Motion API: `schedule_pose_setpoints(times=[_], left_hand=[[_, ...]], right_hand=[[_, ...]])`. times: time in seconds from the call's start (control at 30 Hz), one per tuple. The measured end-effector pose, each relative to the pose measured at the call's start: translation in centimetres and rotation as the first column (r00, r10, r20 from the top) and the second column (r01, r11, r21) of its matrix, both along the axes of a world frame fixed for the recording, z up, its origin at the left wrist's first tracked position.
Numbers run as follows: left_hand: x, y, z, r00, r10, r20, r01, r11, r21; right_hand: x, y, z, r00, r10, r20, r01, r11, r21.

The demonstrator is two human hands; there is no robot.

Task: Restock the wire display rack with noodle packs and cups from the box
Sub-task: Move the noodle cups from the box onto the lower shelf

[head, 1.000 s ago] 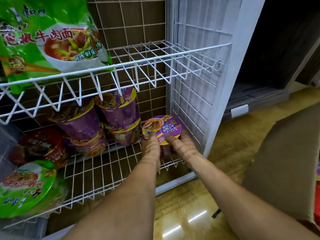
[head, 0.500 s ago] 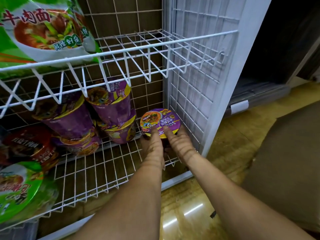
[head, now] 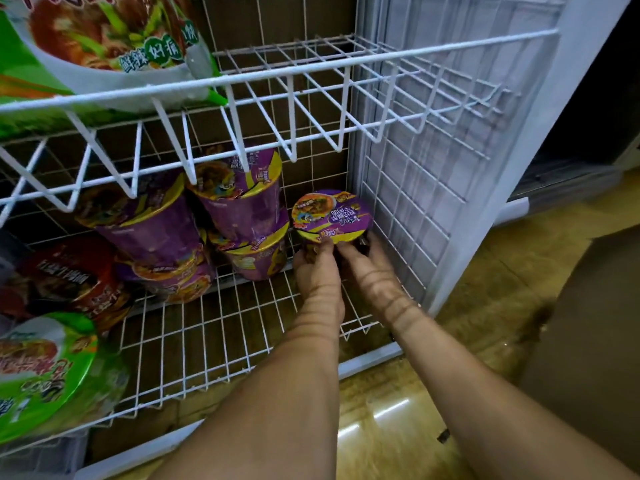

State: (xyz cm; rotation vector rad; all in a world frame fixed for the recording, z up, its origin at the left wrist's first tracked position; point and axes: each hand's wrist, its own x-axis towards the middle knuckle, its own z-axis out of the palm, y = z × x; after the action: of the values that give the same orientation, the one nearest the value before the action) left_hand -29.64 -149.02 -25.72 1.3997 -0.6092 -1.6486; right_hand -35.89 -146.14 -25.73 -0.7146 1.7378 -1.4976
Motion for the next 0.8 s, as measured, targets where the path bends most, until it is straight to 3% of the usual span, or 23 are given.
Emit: schedule_pose_setpoints(times=[0.13,0.27,0.37,0.5,0.7,0.8], left_hand=[[0.2,-0.2,0.5,0.996,-0.031,-0.078,0.029,0.999,-0.029],[-0.6,-3.7,-4.5,0.987,-0.099,-0.128,0.097,0.995,-0.020],[0.8,-2.4,-1.1,0.980,-0.185,-0.071,0.182,0.982,-0.048],[1.3,-0.7,0.9,0.974,-0.194,0.115,0.204,0.975,-0.087],[0.5,0.7,3.0,0.924,-0.197,0.328,0.269,0.944,-0.189],[0.5,1.7,4.0,0.874,-0.240,0.423,0.368,0.895,-0.253]], right_hand=[[0.4,-0.7,0.0,0.999,0.044,0.019,-0.045,0.999,0.028],[0.7,-1.1,-0.3,0.991,0.115,0.073,-0.116,0.993,0.018],[1.0,-0.5,0.4,0.984,0.161,0.072,-0.164,0.985,0.045],[1.1,1.3,1.7,0.975,0.223,0.001,-0.222,0.970,0.095],[0.1,3.7,4.4,0.971,0.201,-0.132,-0.179,0.971,0.161],[-0.7,5.0,5.1,0.978,0.176,-0.113,-0.156,0.974,0.167]])
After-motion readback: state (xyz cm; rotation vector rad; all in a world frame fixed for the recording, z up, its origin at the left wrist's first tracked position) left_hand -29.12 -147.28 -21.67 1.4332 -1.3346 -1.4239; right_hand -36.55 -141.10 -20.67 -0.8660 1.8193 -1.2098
